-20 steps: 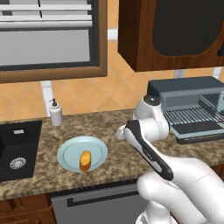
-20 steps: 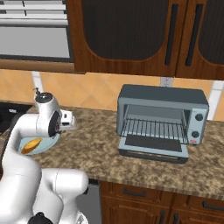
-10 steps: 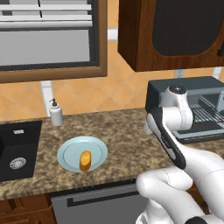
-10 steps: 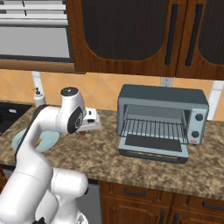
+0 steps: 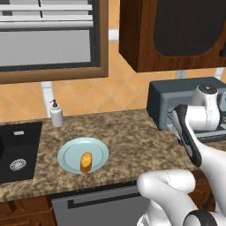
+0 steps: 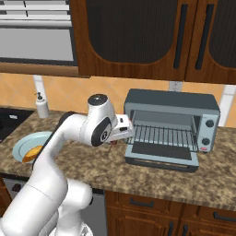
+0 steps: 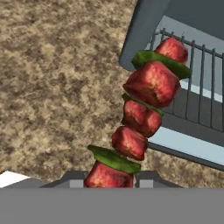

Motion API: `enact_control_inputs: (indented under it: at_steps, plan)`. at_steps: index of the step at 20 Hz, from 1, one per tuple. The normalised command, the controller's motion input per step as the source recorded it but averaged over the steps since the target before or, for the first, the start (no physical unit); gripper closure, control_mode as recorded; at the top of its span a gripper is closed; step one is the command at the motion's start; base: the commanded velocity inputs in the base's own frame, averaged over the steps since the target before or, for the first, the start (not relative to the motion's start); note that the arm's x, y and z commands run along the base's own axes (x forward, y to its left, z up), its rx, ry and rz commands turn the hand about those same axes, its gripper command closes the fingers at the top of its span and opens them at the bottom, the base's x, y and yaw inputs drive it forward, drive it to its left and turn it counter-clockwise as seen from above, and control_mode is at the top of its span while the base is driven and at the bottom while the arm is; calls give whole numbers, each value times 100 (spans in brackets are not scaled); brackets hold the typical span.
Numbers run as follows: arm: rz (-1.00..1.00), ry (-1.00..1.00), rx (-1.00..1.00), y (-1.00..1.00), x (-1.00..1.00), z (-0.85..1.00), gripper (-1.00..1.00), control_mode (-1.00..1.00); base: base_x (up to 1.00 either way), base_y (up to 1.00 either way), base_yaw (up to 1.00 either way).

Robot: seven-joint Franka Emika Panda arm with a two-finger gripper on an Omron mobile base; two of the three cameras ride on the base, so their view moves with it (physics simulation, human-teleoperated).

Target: Pick up the kebab skewer and baguette bread, and place them inside the toaster oven. Close the toaster oven door and start by setting the timer.

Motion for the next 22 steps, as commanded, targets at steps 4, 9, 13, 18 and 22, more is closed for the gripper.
enact_control_inputs:
  at_steps: [4,9,13,18,22]
  plan:
    - [-8,0,-5,-97,11,20,100,-100,0,0,0]
    - [-6,0,0,-43,13,7,100,-100,0,0,0]
    - [-5,0,0,-5,32,1,100,-100,0,0,0]
    - [-3,-4,1,-3,13,-6,100,-100,0,0,0]
    - [0,-1,4,-10,3,0,100,-100,0,0,0]
